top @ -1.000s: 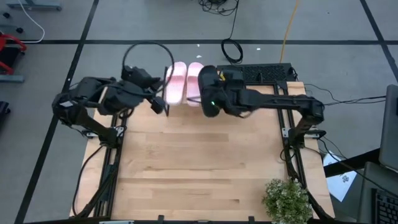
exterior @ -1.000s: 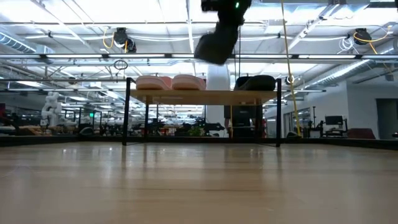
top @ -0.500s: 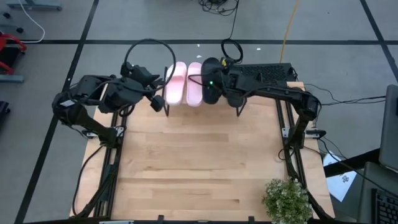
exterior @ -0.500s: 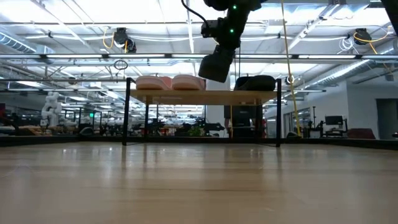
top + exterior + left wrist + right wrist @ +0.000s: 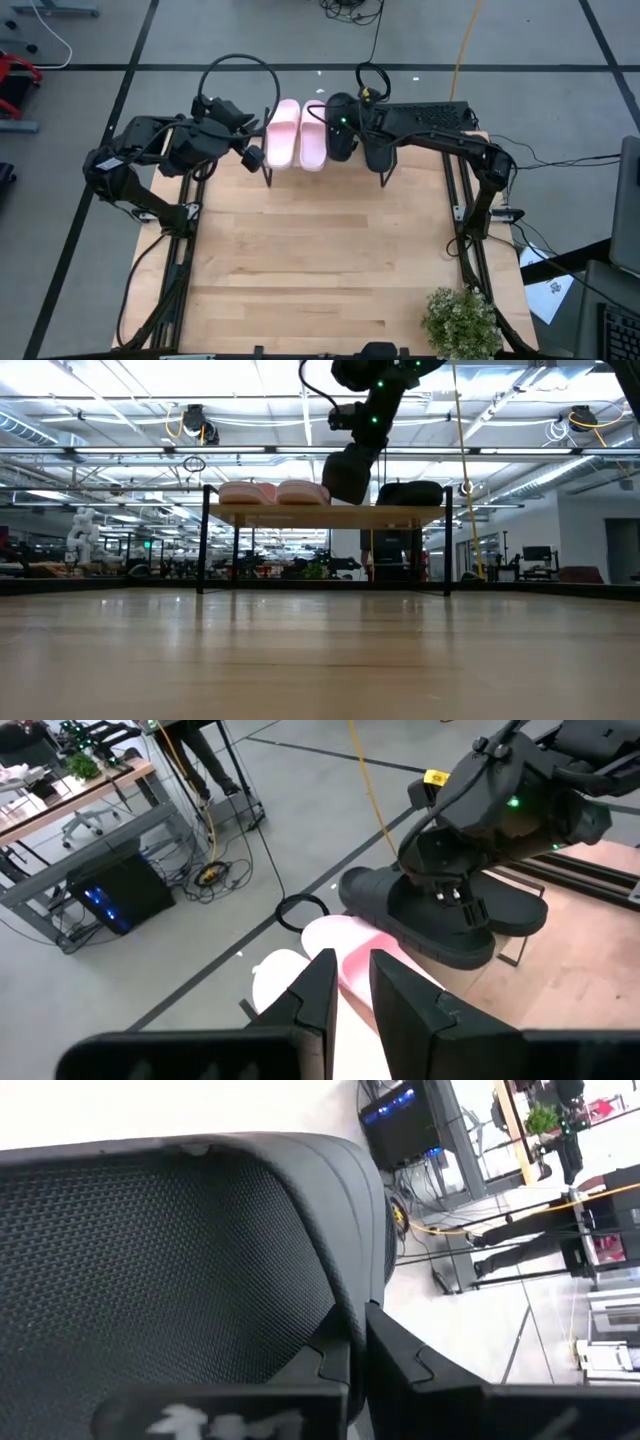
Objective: Pick and place slides into the shelf
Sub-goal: Put the black slides on the shelf
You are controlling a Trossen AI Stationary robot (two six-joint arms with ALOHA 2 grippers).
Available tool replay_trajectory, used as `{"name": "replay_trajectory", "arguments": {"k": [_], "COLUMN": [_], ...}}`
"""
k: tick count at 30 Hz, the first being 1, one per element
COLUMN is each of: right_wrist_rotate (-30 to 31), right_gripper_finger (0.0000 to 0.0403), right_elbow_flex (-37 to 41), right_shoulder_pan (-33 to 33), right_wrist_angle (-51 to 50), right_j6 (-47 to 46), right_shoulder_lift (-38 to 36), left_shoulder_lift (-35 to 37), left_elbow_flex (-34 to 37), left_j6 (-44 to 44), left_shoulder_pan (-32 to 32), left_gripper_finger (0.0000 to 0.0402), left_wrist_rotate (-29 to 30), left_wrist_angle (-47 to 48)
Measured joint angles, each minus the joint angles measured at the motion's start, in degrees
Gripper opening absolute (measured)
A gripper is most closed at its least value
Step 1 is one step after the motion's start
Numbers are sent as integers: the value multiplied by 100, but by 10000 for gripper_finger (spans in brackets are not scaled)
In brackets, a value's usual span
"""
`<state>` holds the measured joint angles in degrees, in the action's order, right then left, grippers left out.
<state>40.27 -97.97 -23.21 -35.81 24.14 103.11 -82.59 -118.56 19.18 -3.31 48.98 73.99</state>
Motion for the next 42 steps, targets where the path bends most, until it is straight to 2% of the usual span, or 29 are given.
{"name": "replay_trajectory", "arguments": {"k": [14,18,23,32,35,42], "right_wrist_rotate": [-12,-266,-295,-284,-142,615], "right_gripper_finger": [0,0,0,0,0,0], "right_elbow_flex": [0,0,0,95,218,524], "right_shoulder_pan": [-81,-127,-216,-220,-196,89], "right_wrist_angle": [-487,-696,-991,-928,-882,-832], "right_j6": [-106,-304,-503,-377,-168,558], "right_shoulder_lift": [0,0,-4,-9,-11,-11], "left_shoulder_lift": [0,0,0,0,0,0], "left_elbow_flex": [0,0,0,0,0,0], "left_j6": [-103,-103,-101,-99,-98,-101], "left_shoulder_pan": [5,5,5,5,5,5], "left_gripper_finger": [63,63,63,63,63,63], "left_wrist_rotate": [-1,-1,-65,-97,-99,-99], "left_wrist_angle": [1,1,1,-1,-1,-1]}}
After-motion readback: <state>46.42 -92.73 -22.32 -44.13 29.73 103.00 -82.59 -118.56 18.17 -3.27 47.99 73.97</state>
